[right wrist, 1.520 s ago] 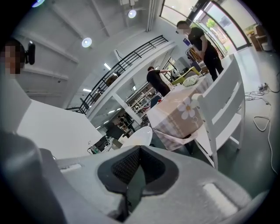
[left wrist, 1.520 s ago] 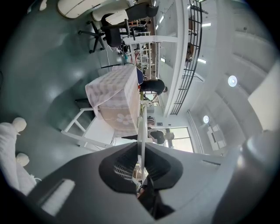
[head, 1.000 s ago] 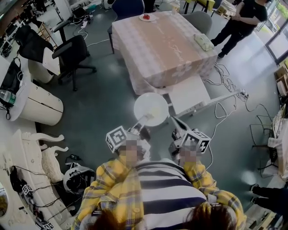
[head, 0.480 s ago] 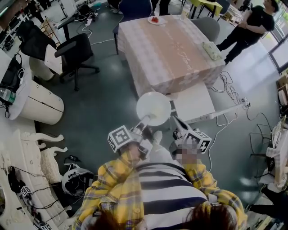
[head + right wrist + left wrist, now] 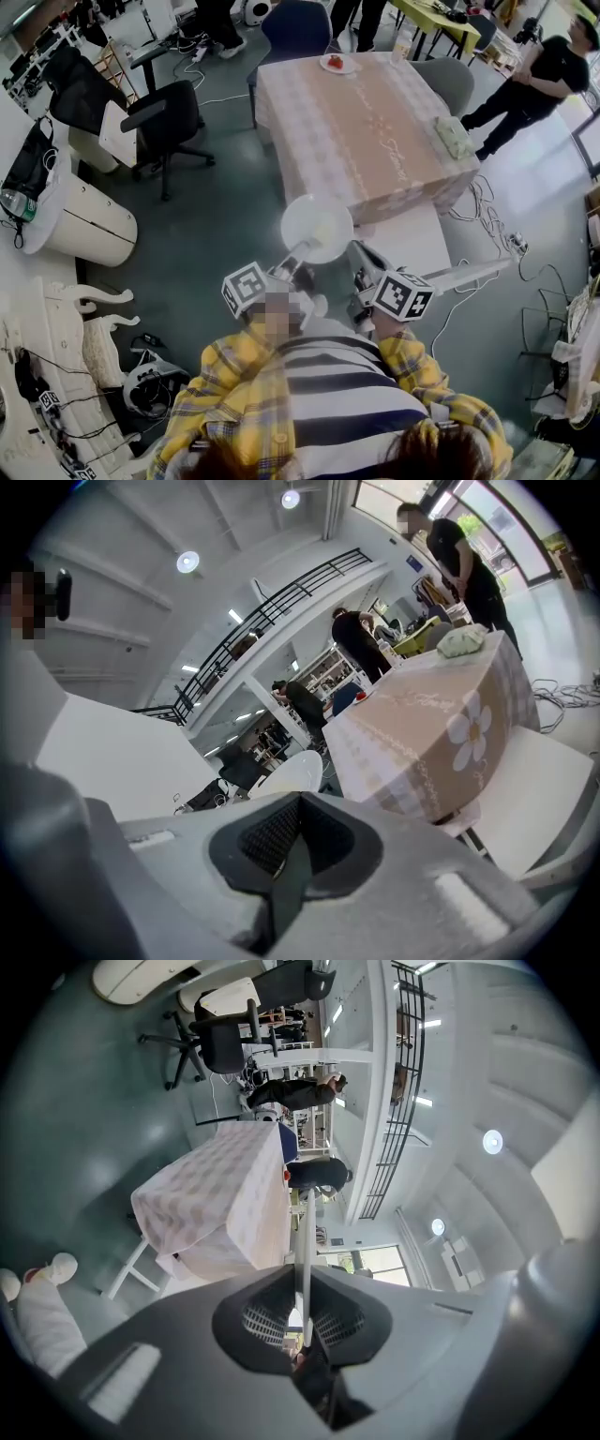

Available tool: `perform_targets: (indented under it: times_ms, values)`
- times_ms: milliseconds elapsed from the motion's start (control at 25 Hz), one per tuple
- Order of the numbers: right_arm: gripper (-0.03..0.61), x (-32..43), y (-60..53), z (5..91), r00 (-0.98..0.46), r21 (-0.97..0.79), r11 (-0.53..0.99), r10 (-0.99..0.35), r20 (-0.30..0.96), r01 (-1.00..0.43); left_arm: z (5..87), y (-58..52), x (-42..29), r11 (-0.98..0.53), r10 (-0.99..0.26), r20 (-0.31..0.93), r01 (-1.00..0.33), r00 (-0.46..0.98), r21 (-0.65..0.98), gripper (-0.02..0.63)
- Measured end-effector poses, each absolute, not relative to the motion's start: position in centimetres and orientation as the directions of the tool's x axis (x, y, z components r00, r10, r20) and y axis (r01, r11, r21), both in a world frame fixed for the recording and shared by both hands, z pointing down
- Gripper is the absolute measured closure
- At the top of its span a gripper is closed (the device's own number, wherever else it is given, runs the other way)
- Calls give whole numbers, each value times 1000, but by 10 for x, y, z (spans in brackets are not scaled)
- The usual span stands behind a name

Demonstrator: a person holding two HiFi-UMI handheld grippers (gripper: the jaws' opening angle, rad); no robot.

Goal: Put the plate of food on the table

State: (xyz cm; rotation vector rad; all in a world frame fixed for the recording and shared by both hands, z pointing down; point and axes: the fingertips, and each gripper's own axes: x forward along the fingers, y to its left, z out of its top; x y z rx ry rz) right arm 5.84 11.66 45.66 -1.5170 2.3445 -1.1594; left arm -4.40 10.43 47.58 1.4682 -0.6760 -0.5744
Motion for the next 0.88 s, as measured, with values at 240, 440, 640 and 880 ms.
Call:
perform_targets:
  times_ms: [240, 440, 640, 880]
  values:
    - [581, 71, 70, 454, -523, -658, 233, -803, 285, -716, 475, 59, -33, 33, -742, 66, -61, 667, 998, 594]
    - [581, 82, 39, 458, -549, -670, 251, -788, 279, -699, 479, 24, -25, 35, -761, 73, -71, 645, 997, 593]
    - [581, 91, 17, 458, -565, -671, 265, -778, 276, -693, 475, 0, -17, 25, -773, 64, -71, 631, 997, 594]
    - [581, 93, -2, 461, -571, -674, 267, -773, 278, -689, 482, -18, -15, 41, -776, 78, -72, 626, 997, 594]
